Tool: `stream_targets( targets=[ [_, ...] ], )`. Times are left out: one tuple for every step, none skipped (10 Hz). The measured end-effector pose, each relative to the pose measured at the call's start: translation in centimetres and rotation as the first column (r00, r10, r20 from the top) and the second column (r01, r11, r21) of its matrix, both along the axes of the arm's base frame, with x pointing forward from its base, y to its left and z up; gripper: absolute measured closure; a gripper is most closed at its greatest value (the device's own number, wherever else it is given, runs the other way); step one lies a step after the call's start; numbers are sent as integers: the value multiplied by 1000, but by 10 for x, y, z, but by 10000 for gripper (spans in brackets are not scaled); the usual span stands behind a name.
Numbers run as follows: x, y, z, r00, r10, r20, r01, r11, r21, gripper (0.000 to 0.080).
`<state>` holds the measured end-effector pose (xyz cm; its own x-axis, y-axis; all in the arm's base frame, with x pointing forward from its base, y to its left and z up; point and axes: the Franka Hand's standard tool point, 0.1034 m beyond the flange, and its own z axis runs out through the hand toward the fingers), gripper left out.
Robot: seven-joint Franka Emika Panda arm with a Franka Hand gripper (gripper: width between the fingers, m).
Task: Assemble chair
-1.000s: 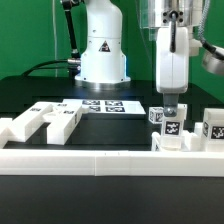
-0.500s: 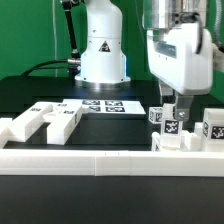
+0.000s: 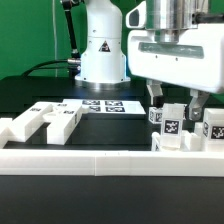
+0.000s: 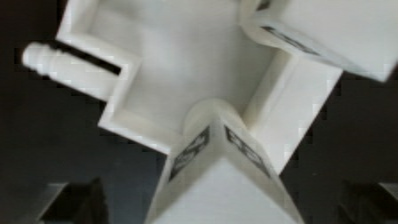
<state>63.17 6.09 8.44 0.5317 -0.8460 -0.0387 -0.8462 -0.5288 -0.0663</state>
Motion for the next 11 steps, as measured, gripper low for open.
stream_targets(
  targets=[
    [1,-3,1,994,107,9,-107,994,-5,150],
    [2,-3,1,985,170,15,-170,985,-11,150],
    [2,-2,1,975,220,18,-220,975,-15,150],
    [2,-2,1,948,317,23,-316,948,-22,150],
    [2,-2,0,926,378,25,-377,926,-26,150],
    [2,-2,0,904,427,26,-427,904,-30,150],
    [1,-3,-1,853,522,23,-521,853,-42,150],
    [1,-3,-1,842,539,22,-538,842,-45,150],
    [1,-4,-1,799,601,17,-599,798,-55,150],
    [1,-5,-1,797,604,17,-602,796,-56,285],
    [1,-5,-1,799,602,17,-600,798,-56,285]
  ],
)
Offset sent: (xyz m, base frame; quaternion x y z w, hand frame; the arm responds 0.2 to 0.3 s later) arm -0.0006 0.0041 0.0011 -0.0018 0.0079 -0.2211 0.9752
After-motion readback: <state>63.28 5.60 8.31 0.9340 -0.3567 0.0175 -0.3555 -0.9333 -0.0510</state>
